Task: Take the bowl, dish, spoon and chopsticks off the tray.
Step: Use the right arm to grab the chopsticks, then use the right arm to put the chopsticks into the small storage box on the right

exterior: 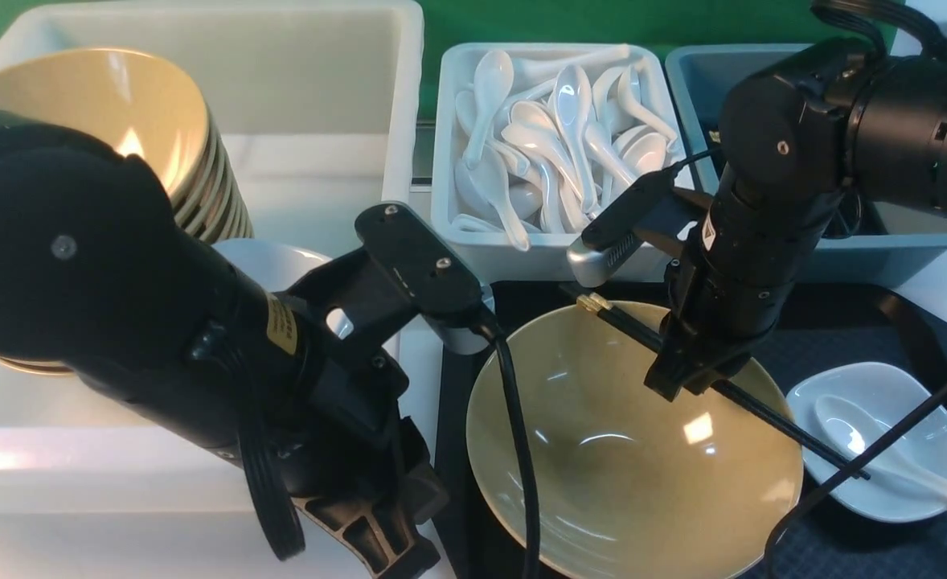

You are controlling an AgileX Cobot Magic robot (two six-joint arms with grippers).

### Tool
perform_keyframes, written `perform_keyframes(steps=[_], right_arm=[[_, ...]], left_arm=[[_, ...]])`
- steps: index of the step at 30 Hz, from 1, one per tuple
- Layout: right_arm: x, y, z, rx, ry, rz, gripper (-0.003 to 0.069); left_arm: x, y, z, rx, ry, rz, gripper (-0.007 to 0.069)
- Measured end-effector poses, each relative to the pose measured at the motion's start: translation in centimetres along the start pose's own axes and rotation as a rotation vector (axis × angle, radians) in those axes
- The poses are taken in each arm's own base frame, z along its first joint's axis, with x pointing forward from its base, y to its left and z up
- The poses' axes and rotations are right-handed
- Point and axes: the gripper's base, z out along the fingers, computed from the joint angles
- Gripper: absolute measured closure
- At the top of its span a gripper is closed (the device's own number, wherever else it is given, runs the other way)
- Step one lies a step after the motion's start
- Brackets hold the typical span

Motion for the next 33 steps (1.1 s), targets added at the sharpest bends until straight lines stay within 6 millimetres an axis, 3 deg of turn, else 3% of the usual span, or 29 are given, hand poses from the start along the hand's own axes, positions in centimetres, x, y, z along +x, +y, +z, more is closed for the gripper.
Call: perform_keyframes(steps=[5, 9, 11, 12, 14, 17, 18, 19, 22, 23, 25, 27, 28, 29, 32, 33], right_arm=[[0.6, 0.0, -2.2, 0.01, -0.038, 0.005, 0.0513], [0.4, -1.4, -6.5, 0.061, -0.172, 0.036, 0.0513], [-0.1, -3.6, -9.0, 0.107, -0.278, 0.09, 0.0513], [-0.2, -4.0, -9.3, 0.117, -0.301, 0.101, 0.0513], [-0.9, -6.8, -10.7, 0.167, -0.412, 0.201, 0.0513], [-1.8, -10.8, -11.2, 0.225, -0.56, 0.361, 0.0513], [-1.9, -11.1, -11.1, 0.227, -0.571, 0.374, 0.0513], [-2.4, -13.4, -10.8, 0.248, -0.65, 0.473, 0.0513], [-3.3, -17.5, -8.9, 0.27, -0.762, 0.625, 0.0513], [-3.4, -17.9, -8.6, 0.271, -0.768, 0.639, 0.0513], [-3.7, -20.4, -5.9, 0.274, -0.763, 0.708, 0.0513], [-3.9, -21.6, -3.9, 0.271, -0.73, 0.734, 0.0508], [-3.9, -21.7, -3.9, 0.272, -0.73, 0.736, 0.0506], [-4.0, -22.5, -1.9, 0.265, -0.689, 0.756, 0.0484], [-3.9, -22.9, -0.2, 0.255, -0.638, 0.771, 0.0423], [-3.8, -22.9, 0.5, 0.245, -0.596, 0.777, 0.0346]], left_arm=[[0.2, -0.1, 0.0, 0.007, 0.017, 0.0, 0.0636], [0.2, -0.1, 0.0, 0.008, 0.019, 0.0, 0.0636], [0.1, 0.0, 0.0, 0.005, 0.013, -0.002, 0.0636], [0.1, 0.0, 0.0, 0.004, 0.011, -0.003, 0.0636], [0.0, 0.0, 0.0, -0.001, -0.003, -0.011, 0.0636], [-0.1, 0.0, 0.0, -0.004, -0.011, -0.025, 0.0636], [-0.1, 0.0, 0.0, -0.004, -0.011, -0.027, 0.0636], [-0.1, 0.0, 0.0, -0.005, -0.012, -0.034, 0.0636], [-0.1, 0.1, 0.0, -0.005, -0.013, -0.065, 0.0636], [-0.1, 0.1, 0.0, -0.005, -0.013, -0.068, 0.0636], [-0.1, 0.0, 0.0, -0.004, -0.013, -0.092, 0.0636], [-0.1, 0.0, 0.0, -0.002, -0.011, -0.111, 0.0636], [-0.1, 0.0, 0.0, -0.001, -0.01, -0.111, 0.0636], [-0.1, 0.0, 0.0, -0.001, -0.01, -0.123, 0.0636], [-0.1, 0.0, 0.0, -0.001, -0.01, -0.131, 0.0636], [-0.1, 0.0, 0.0, -0.001, -0.01, -0.133, 0.0636]])
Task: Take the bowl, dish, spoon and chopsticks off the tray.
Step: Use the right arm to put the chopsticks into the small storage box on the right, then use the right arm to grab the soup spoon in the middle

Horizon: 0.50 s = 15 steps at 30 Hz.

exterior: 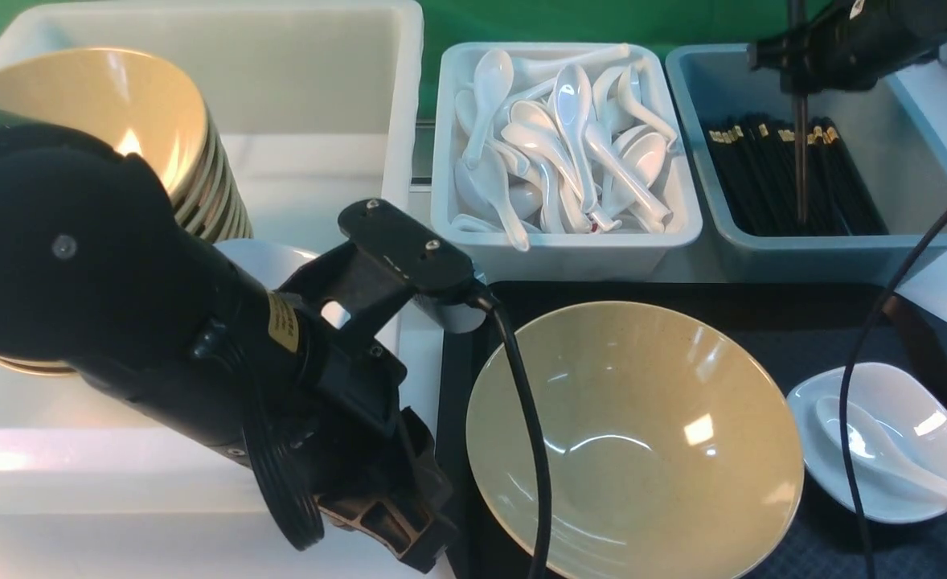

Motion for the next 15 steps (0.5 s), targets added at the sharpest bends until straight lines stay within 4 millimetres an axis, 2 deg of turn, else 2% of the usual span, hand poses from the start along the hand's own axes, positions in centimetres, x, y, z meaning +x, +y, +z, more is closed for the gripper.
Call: perform_keyframes(steps=[2, 4, 6, 10, 12, 13, 15], right_arm=[[0.3, -0.1, -0.3, 0.011, 0.059, 0.002, 0.027], [0.2, -0.2, -1.7, 0.024, 0.131, -0.021, 0.02], [0.1, -0.4, -3.3, 0.029, 0.179, -0.074, 0.0172], [0.2, -0.8, -8.8, 0.028, 0.32, -0.231, 0.0146], [0.6, -1.0, -12.0, 0.022, 0.333, -0.272, 0.0146], [0.7, -1.1, -12.6, 0.021, 0.331, -0.274, 0.0146], [1.8, -1.3, -15.3, 0.01, 0.332, -0.285, 0.0146]], left_arm=[[0.0, 0.0, 0.0, 0.0, -0.001, -0.001, 0.0636], [-0.1, 0.0, 0.0, -0.002, -0.008, -0.002, 0.0636], [-0.2, 0.0, 0.0, -0.005, -0.018, -0.002, 0.0636], [-0.5, 0.1, 0.0, -0.012, -0.048, -0.002, 0.0636], [-1.0, 0.2, 0.0, -0.021, -0.063, 0.005, 0.0636], [-1.1, 0.2, 0.0, -0.022, -0.064, 0.01, 0.0636], [-2.2, 0.3, -0.3, -0.025, -0.081, 0.032, 0.0636]])
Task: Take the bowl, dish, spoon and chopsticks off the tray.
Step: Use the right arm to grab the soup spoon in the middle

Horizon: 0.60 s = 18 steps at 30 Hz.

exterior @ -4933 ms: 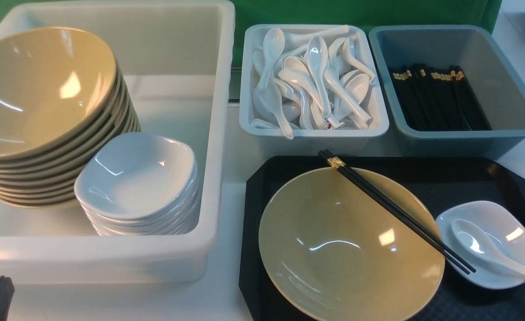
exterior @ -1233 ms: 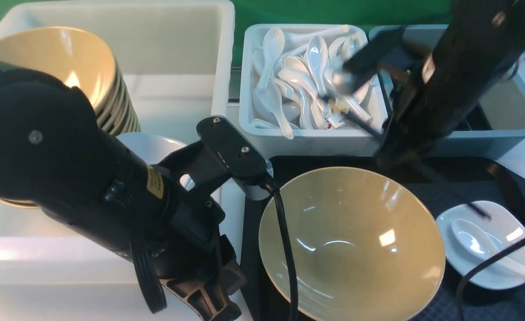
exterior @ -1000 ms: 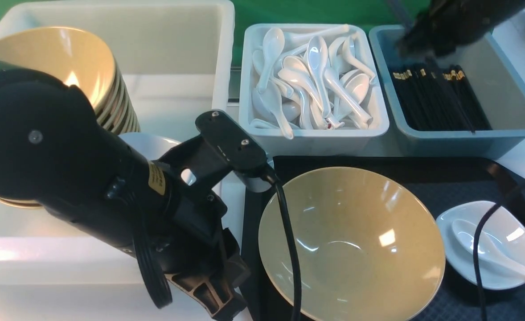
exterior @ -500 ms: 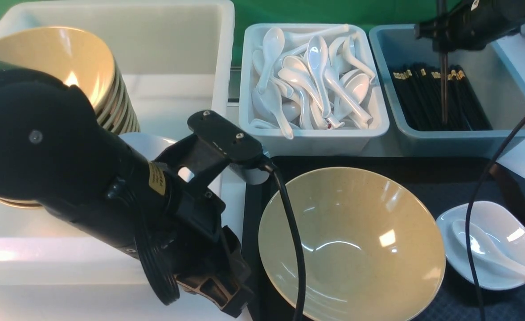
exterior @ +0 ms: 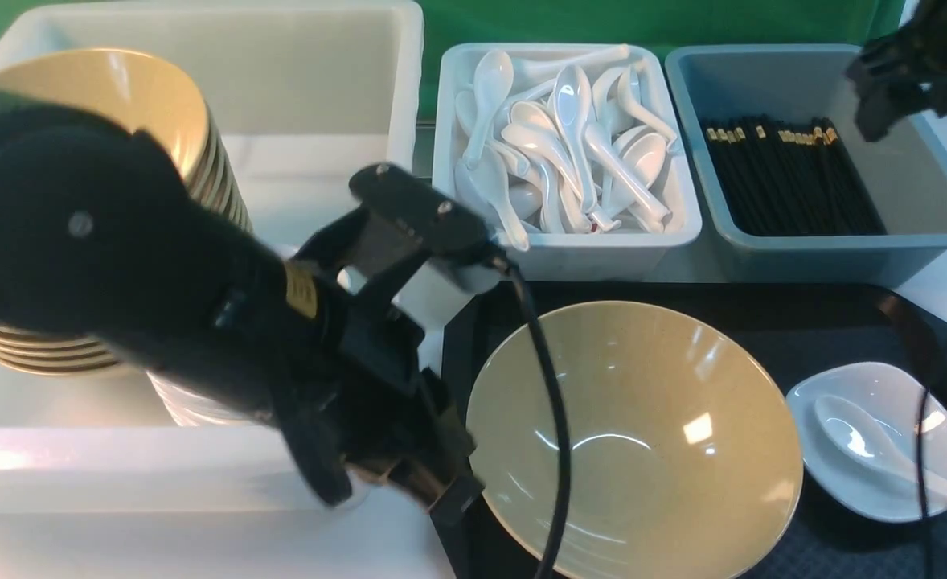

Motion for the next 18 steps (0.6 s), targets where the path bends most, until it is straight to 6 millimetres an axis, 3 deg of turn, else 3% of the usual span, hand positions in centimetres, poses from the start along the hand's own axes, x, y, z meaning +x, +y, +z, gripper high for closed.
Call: perform_keyframes(steps=[4, 8, 13, 18], right_arm=[[5.2, 0.7, -2.3, -0.019, 0.052, -0.002, 0.0146], [10.7, 1.8, -1.7, -0.054, 0.16, 0.002, 0.0146], [16.0, 3.1, 2.4, -0.086, 0.313, -0.006, 0.0146], [17.7, 3.6, 5.3, -0.088, 0.269, -0.04, 0.0147]], left_arm=[[-2.4, 0.1, -0.1, 0.003, -0.014, 0.07, 0.0636], [-4.9, 0.2, -0.4, 0.01, -0.049, 0.145, 0.0636], [-7.7, -1.1, -1.0, 0.064, -0.126, 0.25, 0.0636], [-8.0, -3.7, -0.9, 0.116, -0.127, 0.353, 0.0636]])
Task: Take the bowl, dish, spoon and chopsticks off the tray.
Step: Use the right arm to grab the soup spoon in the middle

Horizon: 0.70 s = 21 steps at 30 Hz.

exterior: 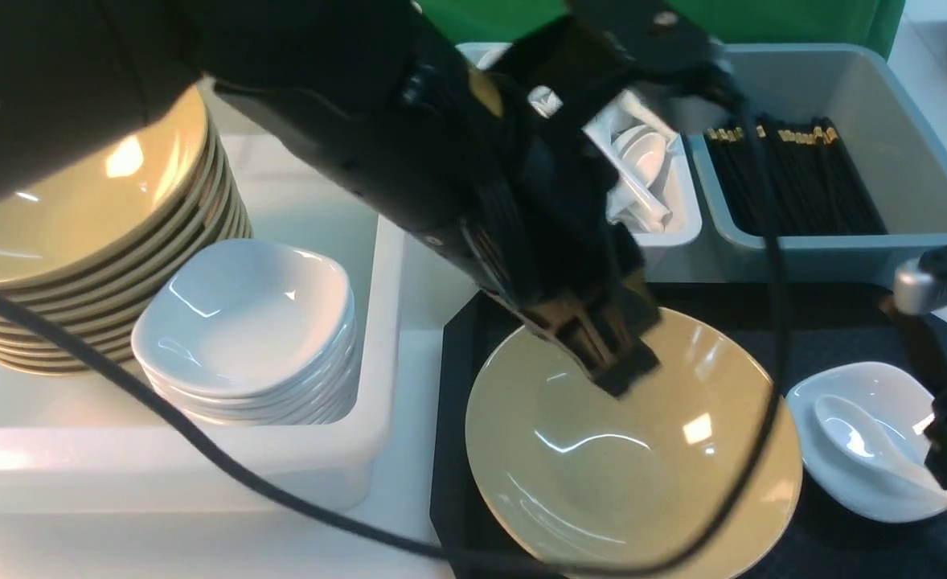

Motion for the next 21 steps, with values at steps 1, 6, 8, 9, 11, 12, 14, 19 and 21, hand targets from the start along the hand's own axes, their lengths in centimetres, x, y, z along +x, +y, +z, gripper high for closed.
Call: perform_keyframes(steps=[1, 6, 8, 9, 11, 12, 14, 19, 21], right_arm=[[-0.1, 0.0, 0.4, 0.001, -0.01, -0.005, 0.0149], [-1.2, -0.1, 1.7, 0.006, -0.052, -0.04, 0.0172], [-1.5, -0.1, 2.7, 0.002, -0.031, -0.053, 0.0194], [-1.6, -0.1, 3.0, -0.001, -0.018, -0.054, 0.0202], [-1.7, -0.1, 3.8, -0.01, 0.009, -0.054, 0.0216], [-1.8, 0.0, 4.3, -0.021, 0.026, -0.053, 0.023], [-1.9, 0.1, 5.0, -0.042, 0.048, -0.06, 0.0247], [-2.0, 0.3, 6.1, -0.063, 0.079, -0.076, 0.0272], [-2.0, 0.3, 6.2, -0.064, 0.081, -0.079, 0.0278]], left_arm=[[-0.1, -0.5, 0.1, 0.015, 0.007, 0.017, 0.0636], [0.0, -2.0, 0.5, 0.066, 0.058, 0.056, 0.0636], [0.3, -2.2, 0.6, 0.085, 0.089, 0.059, 0.0636], [0.4, -2.3, 0.6, 0.092, 0.101, 0.059, 0.0636], [0.5, -2.3, 0.6, 0.098, 0.112, 0.06, 0.0636], [0.5, -2.3, 0.6, 0.099, 0.116, 0.06, 0.0636], [0.6, -2.3, 0.6, 0.099, 0.126, 0.063, 0.0636], [0.8, -2.3, 0.5, 0.095, 0.144, 0.07, 0.0636], [0.8, -2.2, 0.5, 0.092, 0.147, 0.072, 0.0636]])
